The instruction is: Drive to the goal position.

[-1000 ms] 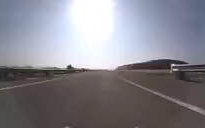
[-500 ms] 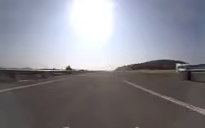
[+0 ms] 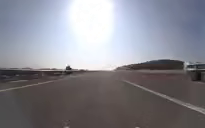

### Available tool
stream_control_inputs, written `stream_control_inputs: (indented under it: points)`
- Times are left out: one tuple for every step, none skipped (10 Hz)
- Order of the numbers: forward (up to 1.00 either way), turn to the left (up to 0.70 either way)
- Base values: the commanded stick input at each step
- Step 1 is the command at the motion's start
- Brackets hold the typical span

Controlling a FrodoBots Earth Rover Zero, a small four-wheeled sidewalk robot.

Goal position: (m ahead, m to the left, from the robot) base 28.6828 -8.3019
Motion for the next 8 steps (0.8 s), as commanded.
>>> stream_control_inputs:
  points:
    - [1.00, 0.00]
    - [1.00, 0.00]
    - [1.00, 0.00]
    - [1.00, 0.00]
    - [1.00, 0.00]
    - [1.00, 0.00]
    - [1.00, 0.00]
    - [1.00, 0.00]
